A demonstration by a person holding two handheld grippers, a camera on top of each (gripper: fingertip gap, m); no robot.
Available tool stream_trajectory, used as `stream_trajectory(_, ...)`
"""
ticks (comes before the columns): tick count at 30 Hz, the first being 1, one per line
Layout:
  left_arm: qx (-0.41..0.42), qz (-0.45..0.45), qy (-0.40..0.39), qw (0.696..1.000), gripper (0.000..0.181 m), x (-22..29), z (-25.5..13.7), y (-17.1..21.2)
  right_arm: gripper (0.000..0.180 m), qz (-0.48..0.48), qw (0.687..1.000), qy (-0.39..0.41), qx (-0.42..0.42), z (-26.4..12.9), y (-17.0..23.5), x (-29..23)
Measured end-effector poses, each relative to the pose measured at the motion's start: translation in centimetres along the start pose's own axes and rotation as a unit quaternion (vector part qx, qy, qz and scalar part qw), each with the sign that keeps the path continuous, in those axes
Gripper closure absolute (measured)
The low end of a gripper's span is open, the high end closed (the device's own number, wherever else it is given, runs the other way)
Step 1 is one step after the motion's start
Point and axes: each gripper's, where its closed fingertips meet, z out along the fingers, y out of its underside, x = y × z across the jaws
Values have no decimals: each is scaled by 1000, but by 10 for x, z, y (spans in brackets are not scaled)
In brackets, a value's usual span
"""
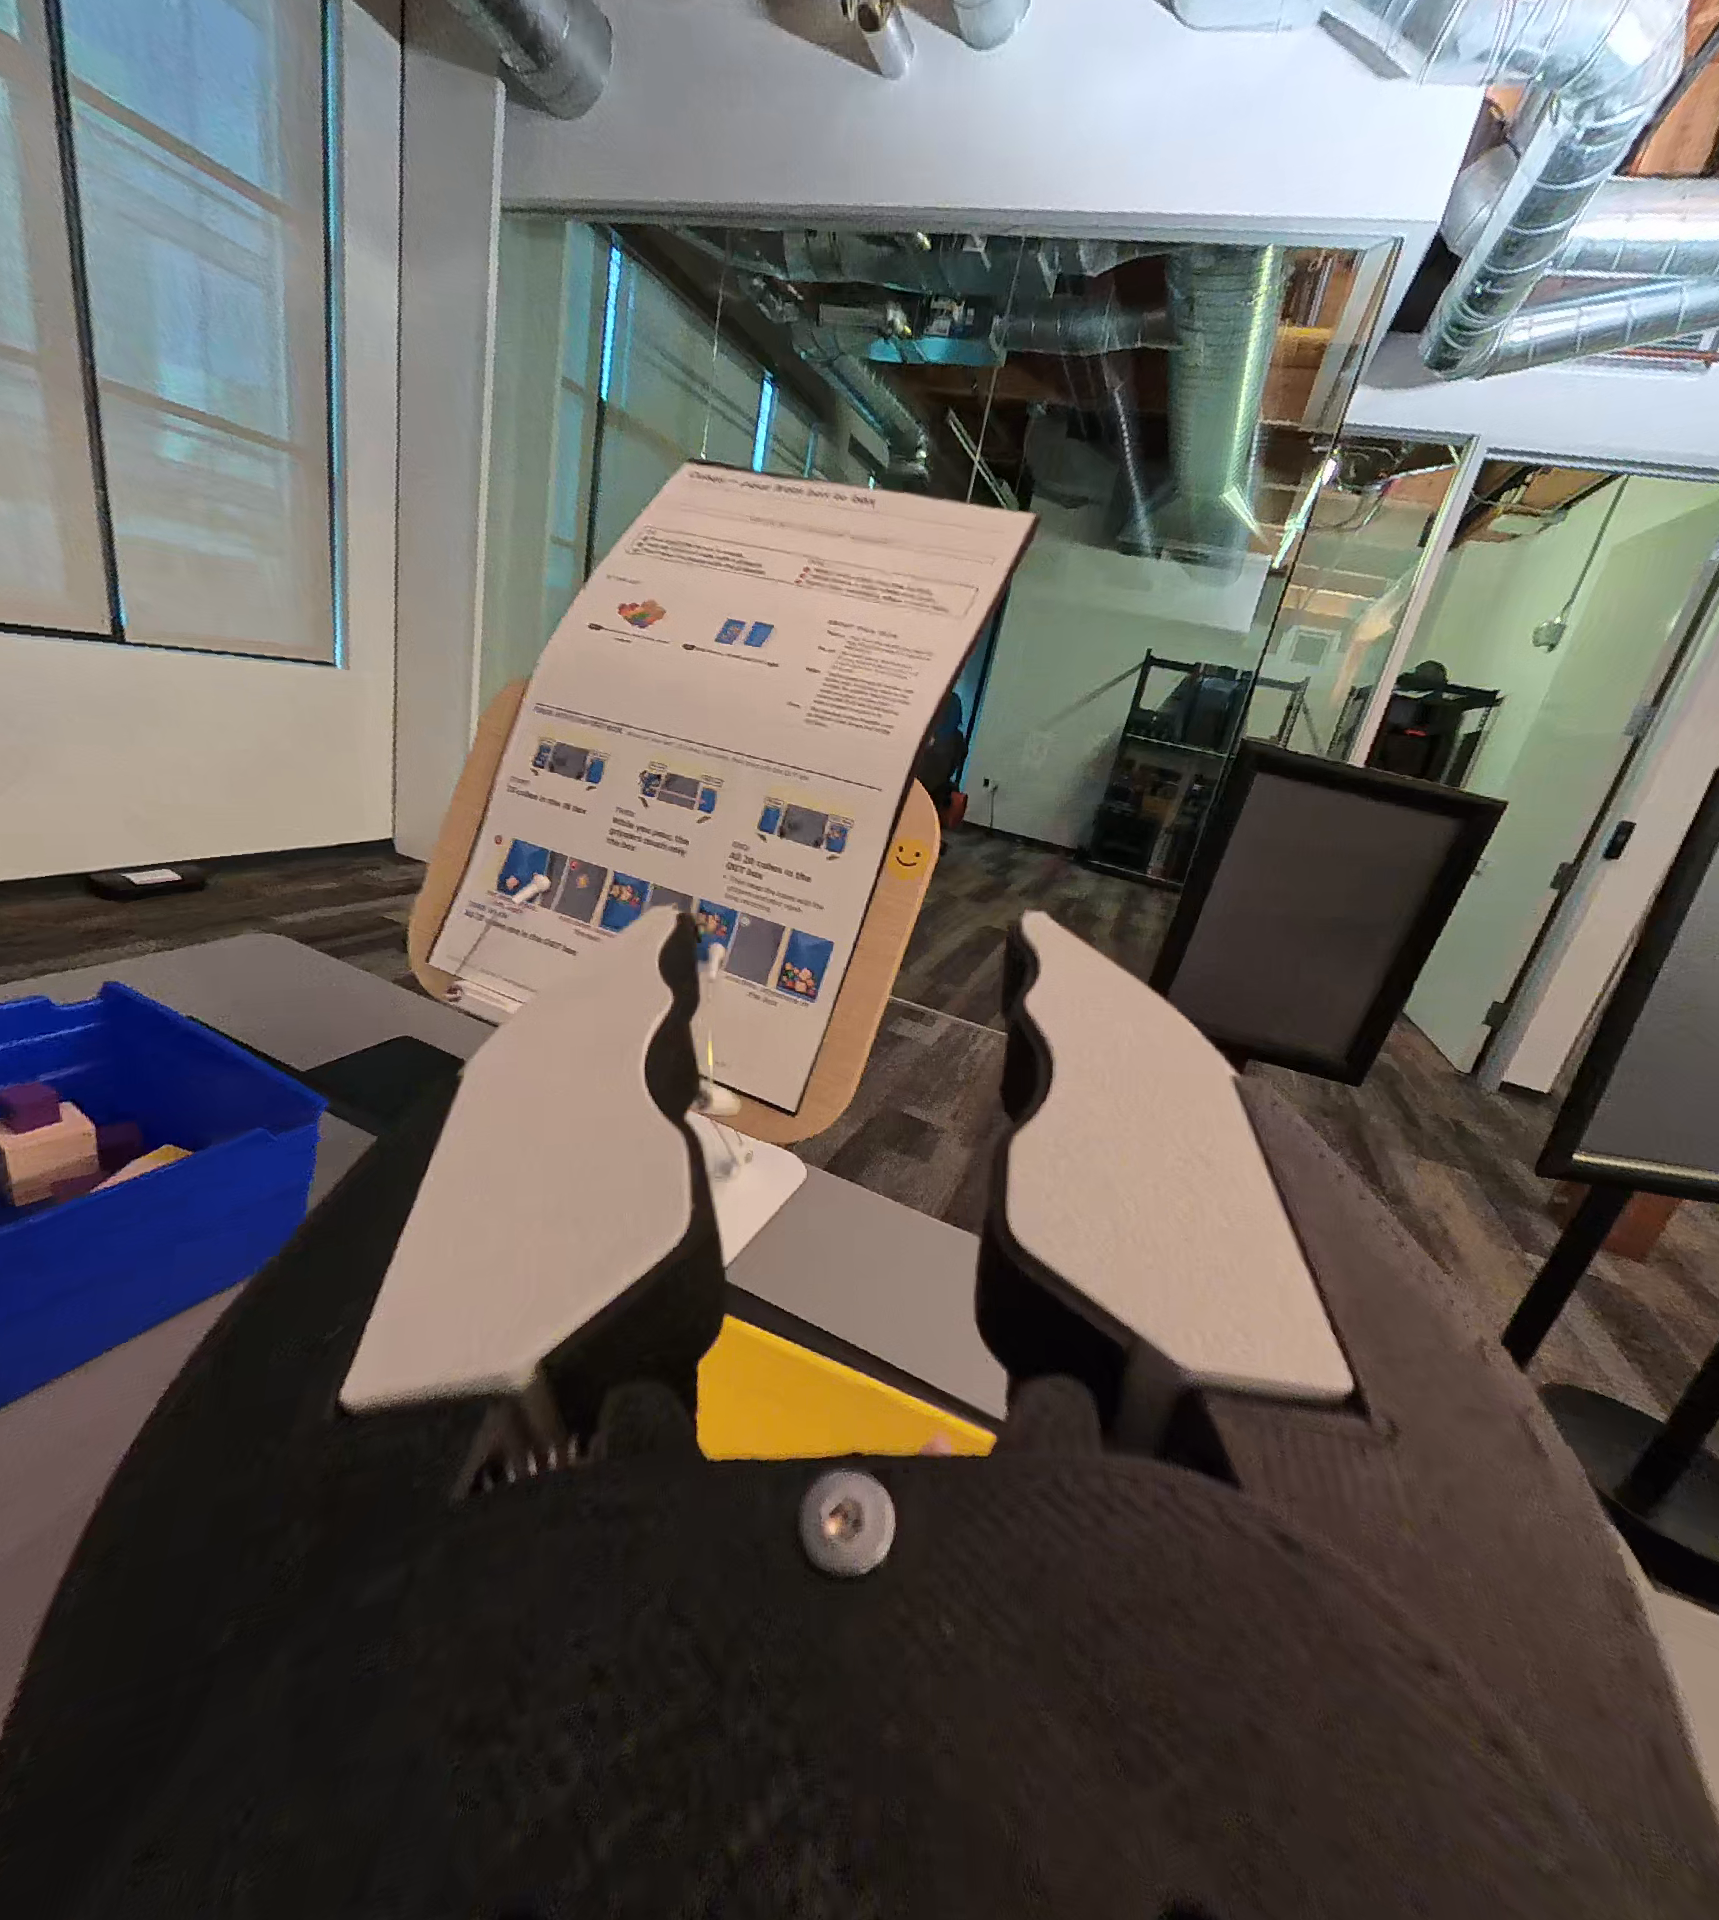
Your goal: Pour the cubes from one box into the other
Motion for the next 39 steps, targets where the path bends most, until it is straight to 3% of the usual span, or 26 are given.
stream_trajectory(4, 25, -2, 16, 1000, 117, 8, 4, -5, 129, -4, 1000, -26, 13, -5, -3, -4)
stream_trajectory(6, 35, 1, 21, 999, 115, 9, 6, -5, 129, 10, 999, -35, 15, -6, -1, 0)
stream_trajectory(11, 103, -17, 29, 994, 125, 10, -3, -22, 129, 67, 994, -55, 63, -12, -11, 7)
stream_trajectory(19, 106, 22, 38, 993, 127, 12, -14, -26, 129, 34, 997, -22, 71, -19, -16, 17)
stream_trajectory(22, 122, 30, 49, 991, 128, 17, -18, -31, 128, 49, 995, -33, 77, -19, -18, 14)
stream_trajectory(27, 75, 29, 67, 994, 129, 25, -12, -20, 129, 34, 997, -32, 55, -18, -14, 13)
stream_trajectory(39, 106, 48, 71, 991, 141, 35, -10, -25, 141, 42, 996, -61, 46, -20, -16, 3)
